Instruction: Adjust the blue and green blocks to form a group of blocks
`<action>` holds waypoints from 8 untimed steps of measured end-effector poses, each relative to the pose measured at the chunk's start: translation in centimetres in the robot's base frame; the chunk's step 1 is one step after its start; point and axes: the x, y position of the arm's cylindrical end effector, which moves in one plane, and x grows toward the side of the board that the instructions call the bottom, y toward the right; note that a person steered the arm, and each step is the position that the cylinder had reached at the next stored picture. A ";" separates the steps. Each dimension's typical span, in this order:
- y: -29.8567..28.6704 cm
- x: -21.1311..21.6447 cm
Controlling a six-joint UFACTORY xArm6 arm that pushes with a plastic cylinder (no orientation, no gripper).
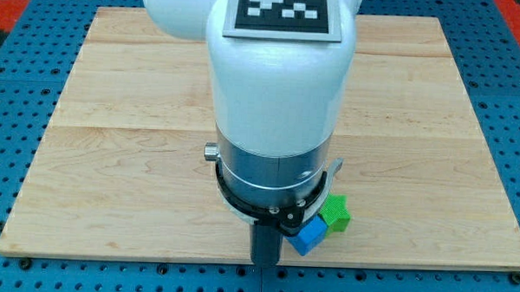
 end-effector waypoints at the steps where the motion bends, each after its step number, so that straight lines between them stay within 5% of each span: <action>1: 3.4 -0.1; 2: 9.6 -0.1; 4: 8.4 -6.6; 5: 7.8 -5.7; 6: 15.2 -3.8; 7: 19.9 -7.9; 8: 15.5 -9.9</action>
